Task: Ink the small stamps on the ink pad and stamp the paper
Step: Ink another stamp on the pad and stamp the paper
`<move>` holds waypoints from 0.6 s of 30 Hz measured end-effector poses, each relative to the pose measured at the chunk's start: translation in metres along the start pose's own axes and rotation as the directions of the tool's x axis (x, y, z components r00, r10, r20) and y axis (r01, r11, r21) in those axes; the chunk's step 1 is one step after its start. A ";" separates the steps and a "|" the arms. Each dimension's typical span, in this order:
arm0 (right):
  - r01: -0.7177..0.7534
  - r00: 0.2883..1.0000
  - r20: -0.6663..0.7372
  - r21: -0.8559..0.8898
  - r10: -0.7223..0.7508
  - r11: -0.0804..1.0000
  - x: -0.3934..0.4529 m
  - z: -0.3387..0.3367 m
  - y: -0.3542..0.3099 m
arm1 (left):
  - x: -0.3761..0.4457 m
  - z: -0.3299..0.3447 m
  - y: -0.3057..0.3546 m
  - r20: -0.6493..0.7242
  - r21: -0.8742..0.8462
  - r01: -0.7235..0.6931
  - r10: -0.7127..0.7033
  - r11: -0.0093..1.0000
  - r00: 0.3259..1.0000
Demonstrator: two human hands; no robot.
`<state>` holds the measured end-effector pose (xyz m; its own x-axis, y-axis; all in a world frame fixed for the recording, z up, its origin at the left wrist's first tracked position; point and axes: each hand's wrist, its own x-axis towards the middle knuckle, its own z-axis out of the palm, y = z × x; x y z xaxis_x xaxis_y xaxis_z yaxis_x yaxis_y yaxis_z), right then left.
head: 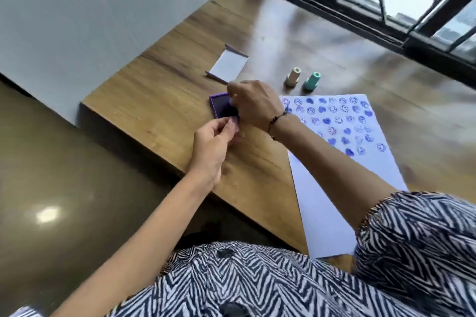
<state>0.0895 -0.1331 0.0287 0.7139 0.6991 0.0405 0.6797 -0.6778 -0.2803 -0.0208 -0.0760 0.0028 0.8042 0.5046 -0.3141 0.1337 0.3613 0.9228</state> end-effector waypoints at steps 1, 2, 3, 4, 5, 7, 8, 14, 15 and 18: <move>-0.024 0.999 0.025 0.012 0.023 1.000 0.002 -0.005 0.001 | -0.001 0.001 -0.001 0.002 0.023 -0.005 0.005 1.000 1.000; -0.057 0.998 0.015 0.060 0.056 0.997 0.003 -0.010 0.002 | -0.002 0.001 -0.002 0.008 0.056 -0.016 0.016 0.998 1.000; -0.087 0.995 -0.033 0.138 0.093 0.987 0.001 -0.014 0.004 | -0.002 0.001 -0.003 0.014 0.096 -0.038 0.037 0.995 0.999; -0.115 0.984 -0.109 0.225 0.142 0.968 -0.007 -0.017 0.006 | -0.003 0.003 -0.004 0.032 0.147 -0.078 0.074 0.986 0.997; -0.136 0.962 -0.190 0.298 0.198 0.945 -0.017 -0.018 0.009 | -0.005 0.006 -0.005 0.070 0.205 -0.134 0.122 0.970 0.990; -0.199 0.898 -0.294 0.394 0.329 0.897 -0.051 -0.018 0.021 | -0.012 0.021 -0.007 0.198 0.317 -0.238 0.181 0.918 0.963; -0.242 0.863 -0.323 0.411 0.389 0.879 -0.069 -0.019 0.032 | -0.016 0.031 -0.009 0.270 0.352 -0.277 0.187 0.894 0.945; -0.507 0.612 -0.414 0.448 0.674 0.736 -0.163 -0.048 0.105 | -0.035 0.106 -0.016 0.578 0.375 -0.429 0.154 0.822 0.802; -0.539 0.594 -0.403 0.443 0.697 0.716 -0.172 -0.050 0.114 | -0.037 0.117 -0.017 0.597 0.382 -0.463 0.169 0.800 0.784; -0.583 0.544 -0.397 0.455 0.739 0.673 -0.193 -0.054 0.129 | -0.040 0.142 -0.025 0.647 0.392 -0.554 0.208 0.734 0.733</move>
<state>0.0485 -0.3677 0.0362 0.9576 -0.2113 0.1960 -0.0351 -0.7604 -0.6485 0.0260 -0.2168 0.0236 0.9924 -0.0623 0.1064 -0.1209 -0.3215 0.9392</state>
